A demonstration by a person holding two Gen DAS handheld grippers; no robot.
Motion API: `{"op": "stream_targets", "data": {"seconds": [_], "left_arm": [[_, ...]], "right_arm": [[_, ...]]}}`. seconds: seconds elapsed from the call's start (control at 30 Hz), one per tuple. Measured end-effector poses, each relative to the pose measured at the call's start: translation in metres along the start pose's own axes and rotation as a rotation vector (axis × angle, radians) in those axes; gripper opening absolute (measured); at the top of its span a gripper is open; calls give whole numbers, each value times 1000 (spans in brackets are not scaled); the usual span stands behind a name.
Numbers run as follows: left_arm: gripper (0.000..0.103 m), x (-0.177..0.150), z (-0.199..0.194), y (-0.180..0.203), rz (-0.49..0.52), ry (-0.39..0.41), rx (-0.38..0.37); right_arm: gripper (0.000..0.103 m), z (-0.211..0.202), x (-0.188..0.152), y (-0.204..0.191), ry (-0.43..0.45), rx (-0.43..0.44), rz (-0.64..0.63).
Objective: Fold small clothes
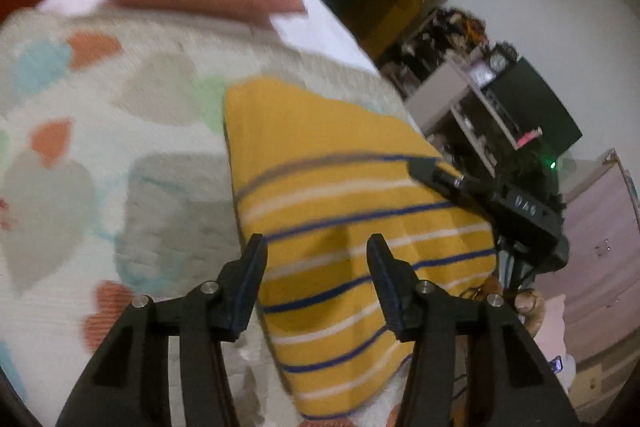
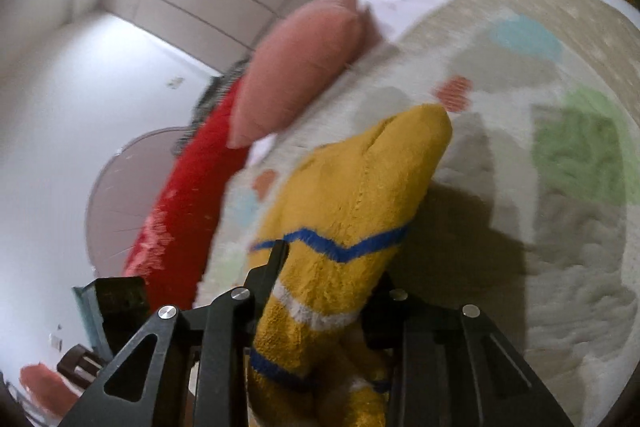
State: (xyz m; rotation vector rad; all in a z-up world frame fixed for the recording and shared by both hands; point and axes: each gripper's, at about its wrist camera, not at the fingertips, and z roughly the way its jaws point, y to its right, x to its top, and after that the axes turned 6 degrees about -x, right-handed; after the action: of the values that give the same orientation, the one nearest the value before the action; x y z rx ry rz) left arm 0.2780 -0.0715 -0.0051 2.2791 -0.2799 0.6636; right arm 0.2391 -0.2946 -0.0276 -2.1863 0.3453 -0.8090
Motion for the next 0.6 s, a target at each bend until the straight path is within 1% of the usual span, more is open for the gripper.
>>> {"op": "stream_targets", "data": {"seconds": [0.03,0.07,0.1,0.13,0.17,0.2,0.23,0.27,0.3,0.4,0.47,0.53,0.6], "left_arm": [[55,1,-9,-1,-2,19,23],[65,0,-13,-5,-9,30,68],[71,-3,-15,-9,-13,44,138],[76,-6,-11,-10,-10,47,180],[76,-11,-6,-14,-4,34,236],[76,-16,-1,-19,-3,10,267],[76,-21,4,-23,-8,-14,286],[76,-28,6,-26,-15,-22,291],[76,-33,5,-26,-18,-20,288],[76,-51,-14,-26,1,7,290],[76,-62,-26,-19,14,34,305],[77,-74,-39,-10,33,54,318],[79,-86,-54,3,72,89,351]], "right_arm": [[34,2,0,-5,-1,11,-15],[35,7,-1,-12,0,2,-35],[37,12,-3,-15,6,-33,-48],[39,17,-5,-12,8,-73,-48],[42,21,-7,-6,8,-121,-37],[47,25,-9,5,10,-185,-18],[50,26,-10,13,12,-227,-3],[58,25,-12,25,15,-258,19],[66,21,-13,37,20,-265,51],[69,2,-13,59,49,-248,115],[71,-9,-12,61,67,-287,98],[71,-22,-10,57,88,-341,65],[71,-41,-12,49,123,-386,39]]}}
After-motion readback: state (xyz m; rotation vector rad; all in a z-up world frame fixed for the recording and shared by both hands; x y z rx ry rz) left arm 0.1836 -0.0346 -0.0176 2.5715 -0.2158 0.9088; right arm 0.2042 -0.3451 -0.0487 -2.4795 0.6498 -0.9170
